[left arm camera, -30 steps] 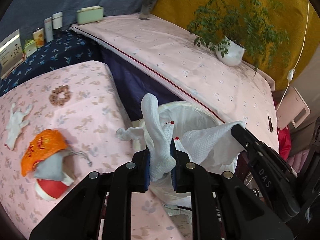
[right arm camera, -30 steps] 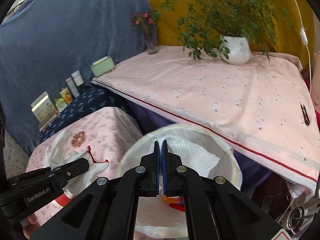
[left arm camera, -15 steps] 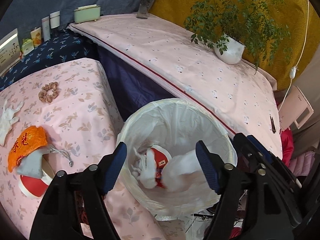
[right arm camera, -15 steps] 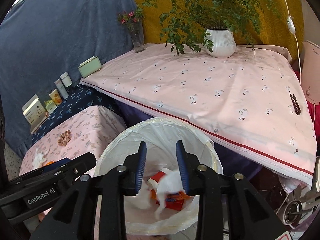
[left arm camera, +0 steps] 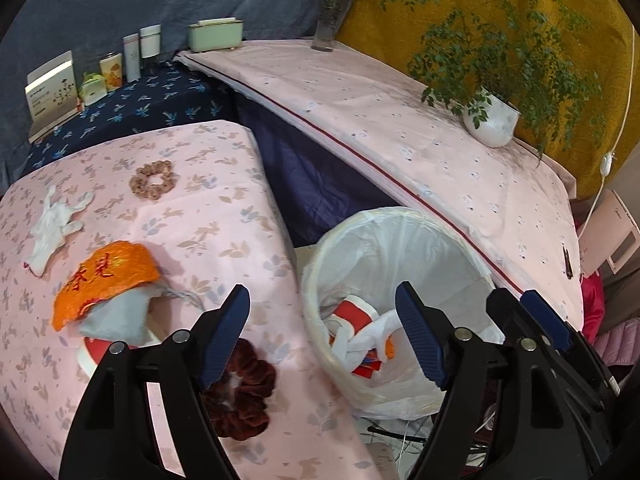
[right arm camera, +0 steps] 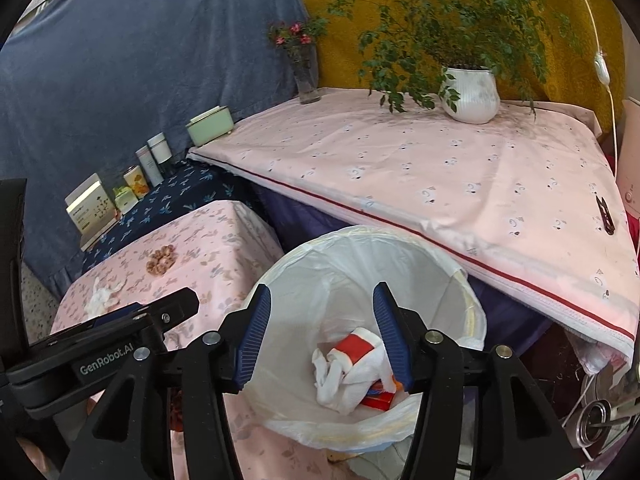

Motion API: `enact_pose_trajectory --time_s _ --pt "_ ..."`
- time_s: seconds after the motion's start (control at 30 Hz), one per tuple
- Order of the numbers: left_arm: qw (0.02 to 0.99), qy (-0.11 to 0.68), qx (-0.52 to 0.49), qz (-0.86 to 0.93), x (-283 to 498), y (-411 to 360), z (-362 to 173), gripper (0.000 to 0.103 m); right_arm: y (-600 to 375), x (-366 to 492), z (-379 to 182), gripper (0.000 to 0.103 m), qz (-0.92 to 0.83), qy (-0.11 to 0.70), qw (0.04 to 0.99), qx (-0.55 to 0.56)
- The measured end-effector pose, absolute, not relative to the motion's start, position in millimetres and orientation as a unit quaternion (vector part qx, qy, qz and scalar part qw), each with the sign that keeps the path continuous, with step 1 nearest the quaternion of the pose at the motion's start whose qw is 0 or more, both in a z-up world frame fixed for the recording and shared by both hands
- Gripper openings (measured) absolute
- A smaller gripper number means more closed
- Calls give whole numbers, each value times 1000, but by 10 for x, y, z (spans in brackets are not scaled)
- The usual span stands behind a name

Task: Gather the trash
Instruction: 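Carry the glove and wipe over the bin and open both tools, then grasp the dark red scrunchie with the right tool while the left tool grasps the red-white cup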

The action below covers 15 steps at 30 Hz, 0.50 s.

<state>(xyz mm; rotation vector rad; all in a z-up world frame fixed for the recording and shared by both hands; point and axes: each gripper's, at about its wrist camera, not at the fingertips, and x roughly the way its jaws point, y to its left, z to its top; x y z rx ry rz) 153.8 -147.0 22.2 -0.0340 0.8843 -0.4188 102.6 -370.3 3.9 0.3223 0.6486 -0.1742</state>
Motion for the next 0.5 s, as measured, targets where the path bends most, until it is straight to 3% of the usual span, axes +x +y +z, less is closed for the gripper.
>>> enact_pose_trajectory --time_s 0.5 --pt "896 416 -33 -150 1567 -679 191 72 -3022 1068 58 62 -41 332 935 118"
